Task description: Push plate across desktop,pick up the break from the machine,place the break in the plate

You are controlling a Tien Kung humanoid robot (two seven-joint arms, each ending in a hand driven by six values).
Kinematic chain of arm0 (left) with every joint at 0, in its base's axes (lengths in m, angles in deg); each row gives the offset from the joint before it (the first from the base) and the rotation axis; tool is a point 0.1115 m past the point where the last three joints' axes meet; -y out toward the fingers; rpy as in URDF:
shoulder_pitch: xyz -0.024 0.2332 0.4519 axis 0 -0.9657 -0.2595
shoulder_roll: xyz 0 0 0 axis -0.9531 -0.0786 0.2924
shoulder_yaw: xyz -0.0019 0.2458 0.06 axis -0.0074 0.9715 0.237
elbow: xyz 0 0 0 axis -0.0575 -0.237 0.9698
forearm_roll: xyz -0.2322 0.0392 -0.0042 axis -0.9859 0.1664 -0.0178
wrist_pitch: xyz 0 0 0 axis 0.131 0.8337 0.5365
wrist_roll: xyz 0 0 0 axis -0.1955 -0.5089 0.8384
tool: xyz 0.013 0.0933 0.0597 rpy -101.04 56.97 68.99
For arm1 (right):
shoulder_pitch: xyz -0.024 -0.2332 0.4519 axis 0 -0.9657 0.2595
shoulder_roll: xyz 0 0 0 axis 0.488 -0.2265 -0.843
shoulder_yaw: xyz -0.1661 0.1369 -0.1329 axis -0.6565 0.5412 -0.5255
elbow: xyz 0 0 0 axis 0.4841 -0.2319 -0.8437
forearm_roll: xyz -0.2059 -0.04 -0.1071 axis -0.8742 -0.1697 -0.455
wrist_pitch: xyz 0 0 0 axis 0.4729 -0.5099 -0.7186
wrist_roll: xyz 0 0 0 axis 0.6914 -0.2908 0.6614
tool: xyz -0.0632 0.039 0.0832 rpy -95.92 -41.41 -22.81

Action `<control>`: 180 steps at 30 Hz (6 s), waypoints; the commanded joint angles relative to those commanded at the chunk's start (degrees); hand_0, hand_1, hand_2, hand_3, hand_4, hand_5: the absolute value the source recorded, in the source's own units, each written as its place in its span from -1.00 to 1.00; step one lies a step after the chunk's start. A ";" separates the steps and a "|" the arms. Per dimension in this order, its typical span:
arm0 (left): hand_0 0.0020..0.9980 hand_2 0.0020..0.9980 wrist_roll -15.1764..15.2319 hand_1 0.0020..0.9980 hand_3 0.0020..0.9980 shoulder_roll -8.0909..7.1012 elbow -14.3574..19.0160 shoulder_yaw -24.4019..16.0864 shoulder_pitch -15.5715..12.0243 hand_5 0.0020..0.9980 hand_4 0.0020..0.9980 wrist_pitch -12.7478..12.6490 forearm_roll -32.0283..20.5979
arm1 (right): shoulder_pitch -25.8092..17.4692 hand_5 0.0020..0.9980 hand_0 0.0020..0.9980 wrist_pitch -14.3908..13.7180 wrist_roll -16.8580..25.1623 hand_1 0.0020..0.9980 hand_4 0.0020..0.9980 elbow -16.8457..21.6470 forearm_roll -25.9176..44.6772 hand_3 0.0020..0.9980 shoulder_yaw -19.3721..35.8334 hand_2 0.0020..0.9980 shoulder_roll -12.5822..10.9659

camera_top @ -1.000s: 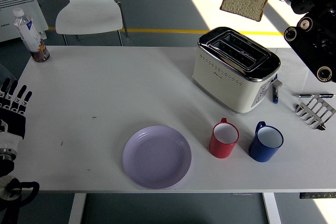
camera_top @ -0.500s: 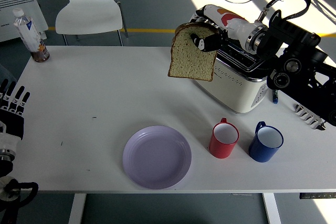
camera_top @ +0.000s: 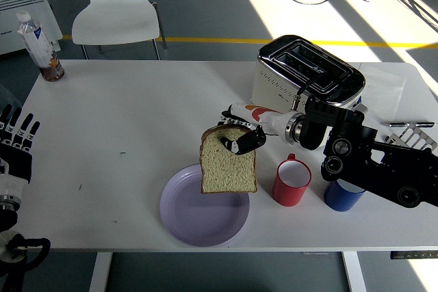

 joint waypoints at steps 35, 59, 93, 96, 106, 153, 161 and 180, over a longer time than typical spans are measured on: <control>0.64 0.76 0.16 0.65 0.66 0.12 -0.95 0.46 -0.04 1.00 -0.04 0.14 0.27 | -5.31 -0.72 -0.15 -2.84 10.72 -0.05 -0.35 -10.08 6.13 0.07 -3.11 0.04 6.78; 0.64 0.76 1.17 0.65 0.64 0.51 -1.02 0.15 0.26 1.00 -0.05 0.15 0.11 | -6.33 -0.71 0.54 -1.49 19.51 0.55 0.25 -15.08 0.04 0.66 -2.64 0.63 7.89; 0.63 0.74 0.84 0.64 0.62 -0.36 0.34 1.76 -0.66 1.00 -0.06 -0.11 0.78 | -27.30 -0.29 0.56 -5.27 28.08 0.55 0.11 12.86 30.91 0.63 38.93 0.60 0.86; 0.63 0.74 0.47 0.64 0.62 -0.54 0.50 1.87 -0.36 1.00 -0.06 -0.13 0.90 | -31.05 -0.29 0.56 -5.40 27.55 0.55 0.11 14.96 35.38 0.63 44.83 0.60 0.59; 0.64 0.74 -0.44 0.65 0.62 -0.77 0.91 1.67 0.33 1.00 -0.06 -0.11 0.24 | -41.21 -0.08 0.59 -9.61 26.62 0.55 0.06 14.16 38.54 0.65 59.94 0.62 1.67; 0.64 0.75 -0.47 0.65 0.63 -0.78 1.32 2.02 2.32 1.00 -0.04 -0.46 -0.81 | -50.47 0.72 0.69 -6.94 21.43 0.63 0.01 8.75 40.02 0.67 73.63 0.68 6.09; 0.64 0.75 -0.44 0.65 0.63 -0.88 1.28 2.03 2.33 1.00 -0.04 -0.50 -0.68 | -50.31 1.00 0.72 -6.01 21.07 0.64 0.04 9.08 39.62 0.70 73.78 0.70 5.94; 0.64 0.75 -0.50 0.65 0.63 -1.13 0.92 2.90 4.01 1.00 -0.04 -0.49 -0.56 | -49.88 1.00 0.74 -5.69 21.05 0.65 0.05 9.72 39.94 0.70 74.41 0.71 5.94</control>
